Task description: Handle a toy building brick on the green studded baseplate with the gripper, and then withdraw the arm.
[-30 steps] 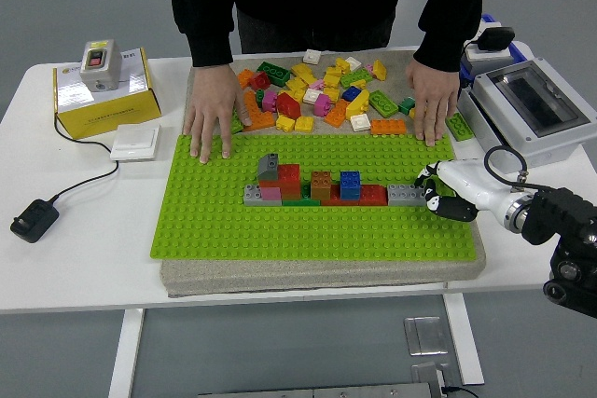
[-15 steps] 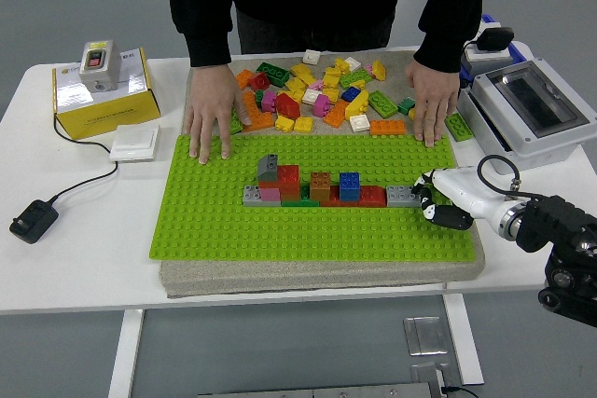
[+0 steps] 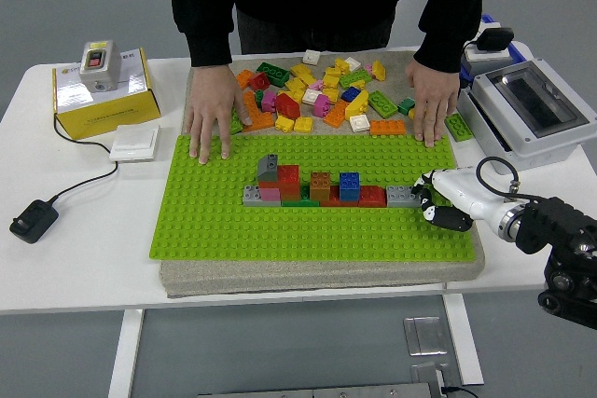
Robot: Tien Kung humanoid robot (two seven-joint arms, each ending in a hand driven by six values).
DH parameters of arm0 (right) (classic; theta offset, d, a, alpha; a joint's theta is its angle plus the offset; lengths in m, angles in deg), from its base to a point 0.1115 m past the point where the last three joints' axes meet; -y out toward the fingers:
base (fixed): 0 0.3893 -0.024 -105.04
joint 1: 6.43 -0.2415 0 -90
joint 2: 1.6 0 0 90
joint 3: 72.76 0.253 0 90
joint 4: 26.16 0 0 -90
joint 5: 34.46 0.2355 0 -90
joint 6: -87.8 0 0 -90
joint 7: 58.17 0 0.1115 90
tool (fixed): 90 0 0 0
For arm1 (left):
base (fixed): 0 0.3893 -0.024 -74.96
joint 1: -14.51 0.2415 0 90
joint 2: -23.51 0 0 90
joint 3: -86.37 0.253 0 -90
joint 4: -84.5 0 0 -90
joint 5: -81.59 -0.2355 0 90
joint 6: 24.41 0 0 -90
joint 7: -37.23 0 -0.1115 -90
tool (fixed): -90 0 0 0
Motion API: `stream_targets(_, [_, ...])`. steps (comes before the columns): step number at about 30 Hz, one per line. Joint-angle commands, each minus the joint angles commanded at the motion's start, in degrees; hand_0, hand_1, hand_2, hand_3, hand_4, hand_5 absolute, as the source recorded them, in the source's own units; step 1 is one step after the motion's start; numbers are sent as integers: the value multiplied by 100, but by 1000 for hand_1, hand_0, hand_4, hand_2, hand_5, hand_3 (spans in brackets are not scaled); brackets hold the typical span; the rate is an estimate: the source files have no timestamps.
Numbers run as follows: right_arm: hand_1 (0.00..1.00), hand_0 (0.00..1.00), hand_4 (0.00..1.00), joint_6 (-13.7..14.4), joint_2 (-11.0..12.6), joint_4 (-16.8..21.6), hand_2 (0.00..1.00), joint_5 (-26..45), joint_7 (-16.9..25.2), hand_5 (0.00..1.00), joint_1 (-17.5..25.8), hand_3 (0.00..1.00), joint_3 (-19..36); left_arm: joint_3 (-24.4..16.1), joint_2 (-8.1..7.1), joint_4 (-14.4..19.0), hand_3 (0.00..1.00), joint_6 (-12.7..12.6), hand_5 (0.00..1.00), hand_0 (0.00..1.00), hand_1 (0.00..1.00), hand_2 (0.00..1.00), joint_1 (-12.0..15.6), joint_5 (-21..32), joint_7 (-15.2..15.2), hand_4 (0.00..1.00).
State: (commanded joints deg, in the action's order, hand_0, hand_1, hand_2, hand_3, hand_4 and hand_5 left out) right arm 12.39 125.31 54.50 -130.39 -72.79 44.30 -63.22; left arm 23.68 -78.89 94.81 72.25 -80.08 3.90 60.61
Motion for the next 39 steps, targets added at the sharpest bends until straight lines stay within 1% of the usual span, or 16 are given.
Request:
stream_targets(10, [191,49,2,48,37,60,767,165,54,604,26,681,82,-28,5,0,626,-15,659,709,648,575,43,-3,-22,292])
stream_targets(19, [192,49,2,256,315,472,765,479,312,605,251,680,853,-92,15,0,627,-16,662,709,648,574,84,-52,35,306])
stream_targets(23, [192,49,2,343,362,563,765,533,455,605,381,680,1177,-115,20,0,627,-19,662,709,648,574,86,-65,42,306])
stream_targets(26, [192,50,2,504,353,618,765,618,605,609,569,679,1466,-117,24,0,628,-18,659,709,648,574,83,-67,46,314])
stream_targets(30, [192,49,2,749,284,748,771,863,849,608,927,679,1935,-108,33,0,627,-27,657,710,648,573,86,-52,43,316])
stream_targets(33, [192,49,2,892,124,854,771,1160,1118,608,1278,679,2373,-107,46,0,627,-39,657,710,648,573,93,-43,39,316])
stream_targets(35, [192,49,2,944,-32,898,771,1361,1300,608,1505,679,2678,-110,55,0,627,-47,657,710,648,573,97,-38,35,316])
stream_targets(36, [283,148,2,972,-125,912,738,1476,1399,547,1635,684,2853,-113,61,0,627,-53,652,710,649,572,101,-39,31,320])
stream_targets(39, [283,148,2,1027,-431,870,738,1775,1690,547,1997,684,3334,-110,78,0,627,-67,652,710,649,572,117,-27,24,320])
